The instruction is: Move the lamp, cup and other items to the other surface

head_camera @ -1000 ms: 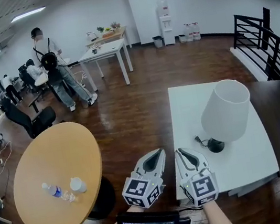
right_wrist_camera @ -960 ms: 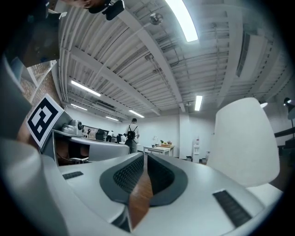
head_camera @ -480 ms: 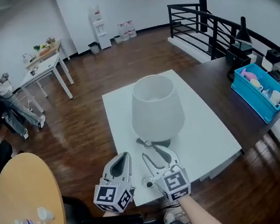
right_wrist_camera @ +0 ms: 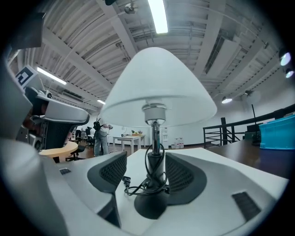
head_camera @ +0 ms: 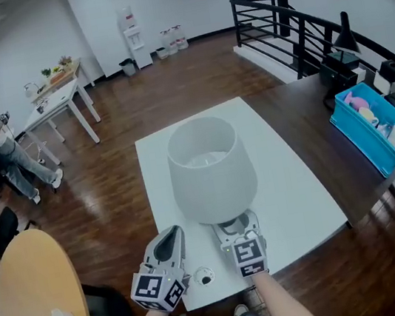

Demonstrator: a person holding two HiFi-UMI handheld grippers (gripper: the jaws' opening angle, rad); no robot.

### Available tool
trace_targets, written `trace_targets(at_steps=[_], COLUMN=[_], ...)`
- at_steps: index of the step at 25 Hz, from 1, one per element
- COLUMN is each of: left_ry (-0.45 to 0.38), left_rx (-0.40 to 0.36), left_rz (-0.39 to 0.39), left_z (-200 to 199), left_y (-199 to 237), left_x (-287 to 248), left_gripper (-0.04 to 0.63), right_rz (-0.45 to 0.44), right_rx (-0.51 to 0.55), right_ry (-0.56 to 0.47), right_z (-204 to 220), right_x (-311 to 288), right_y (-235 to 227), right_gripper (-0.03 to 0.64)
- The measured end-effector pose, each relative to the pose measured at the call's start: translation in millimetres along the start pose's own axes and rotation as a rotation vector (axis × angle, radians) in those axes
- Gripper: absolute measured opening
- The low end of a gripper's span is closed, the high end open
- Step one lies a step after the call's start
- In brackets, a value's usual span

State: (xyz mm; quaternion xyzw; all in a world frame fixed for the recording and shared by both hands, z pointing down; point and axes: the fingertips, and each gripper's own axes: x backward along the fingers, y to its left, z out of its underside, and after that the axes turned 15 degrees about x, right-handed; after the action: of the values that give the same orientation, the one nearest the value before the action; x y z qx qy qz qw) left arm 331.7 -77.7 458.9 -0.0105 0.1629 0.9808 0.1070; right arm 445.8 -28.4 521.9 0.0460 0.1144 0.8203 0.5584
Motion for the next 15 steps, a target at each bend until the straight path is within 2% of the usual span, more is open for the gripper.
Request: trace_targets(at_steps=[2, 10, 12, 13, 14, 15], left_ry=[0.009, -0.002, -0.007, -0.01, -0.015, -0.018], left_rx=[-0.007, -0.024, -0.027, -0.027, -0.027, -0.027], left_rz=[-0.011, -0.061, -0.083, -0.095, -0.105, -0.114], left_z=[2, 1, -1, -2, -3, -4], left_y=[4, 30, 38, 42, 46, 49], left_x=[-5, -12, -10, -9, -8, -8], left_gripper=[0.025, 0.025, 0.025, 0.025, 0.025, 0.025], right_rz=[0.004, -0.047, -0.069, -0.076, -0.079, -0.079], right_rx=[0.001, 0.089, 0.11, 0.123, 0.133, 0.137], right_ry=[0.001, -0.015, -0.028, -0.034, -0.036, -0.037], right_z=[6, 14, 9, 6, 4, 4], right_x=[-13, -64, -71, -73, -74, -74], right_y=[-10, -16, -13, -12, -12, -12], right_gripper=[0.284, 0.282, 0.224, 0.164, 0.133, 0.133])
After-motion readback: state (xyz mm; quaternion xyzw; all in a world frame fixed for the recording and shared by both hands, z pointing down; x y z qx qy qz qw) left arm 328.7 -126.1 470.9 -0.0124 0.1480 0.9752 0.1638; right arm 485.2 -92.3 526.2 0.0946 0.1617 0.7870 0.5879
